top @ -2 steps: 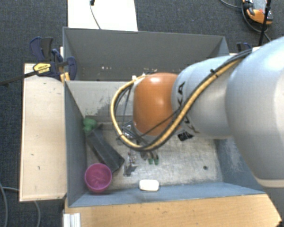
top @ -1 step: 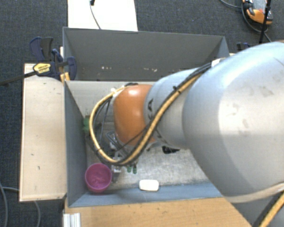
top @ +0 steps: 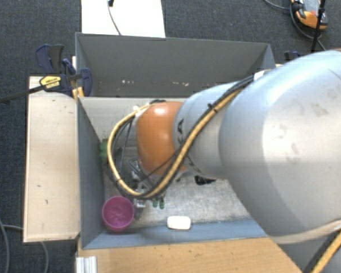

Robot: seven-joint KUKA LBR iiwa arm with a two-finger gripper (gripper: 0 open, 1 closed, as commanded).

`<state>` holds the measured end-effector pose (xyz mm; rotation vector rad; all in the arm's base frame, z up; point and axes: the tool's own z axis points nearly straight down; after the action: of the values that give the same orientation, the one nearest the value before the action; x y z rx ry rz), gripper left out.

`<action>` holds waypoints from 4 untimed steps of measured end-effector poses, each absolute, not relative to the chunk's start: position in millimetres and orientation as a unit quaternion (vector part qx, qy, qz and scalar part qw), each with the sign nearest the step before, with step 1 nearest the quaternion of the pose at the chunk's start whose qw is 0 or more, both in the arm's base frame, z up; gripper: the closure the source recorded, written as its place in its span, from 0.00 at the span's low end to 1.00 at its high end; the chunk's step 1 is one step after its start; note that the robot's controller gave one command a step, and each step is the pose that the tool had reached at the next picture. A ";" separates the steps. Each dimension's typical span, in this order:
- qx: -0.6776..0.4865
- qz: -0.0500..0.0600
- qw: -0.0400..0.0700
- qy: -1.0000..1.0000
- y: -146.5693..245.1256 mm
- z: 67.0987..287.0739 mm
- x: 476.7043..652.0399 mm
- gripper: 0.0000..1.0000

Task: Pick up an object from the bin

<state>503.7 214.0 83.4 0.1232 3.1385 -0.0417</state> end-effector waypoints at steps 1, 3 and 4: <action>0.039 -0.013 0.000 0.999 213.7 84.2 503.3 1.00; 0.017 -0.001 0.000 1.000 184.9 165.3 504.9 1.00; 0.020 0.001 0.002 1.000 188.3 117.7 511.6 1.00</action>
Offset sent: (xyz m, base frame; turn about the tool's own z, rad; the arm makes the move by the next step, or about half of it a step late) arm 0.0042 -0.0311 0.0697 -0.0595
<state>511.6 188.3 117.7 0.0631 3.1360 0.0037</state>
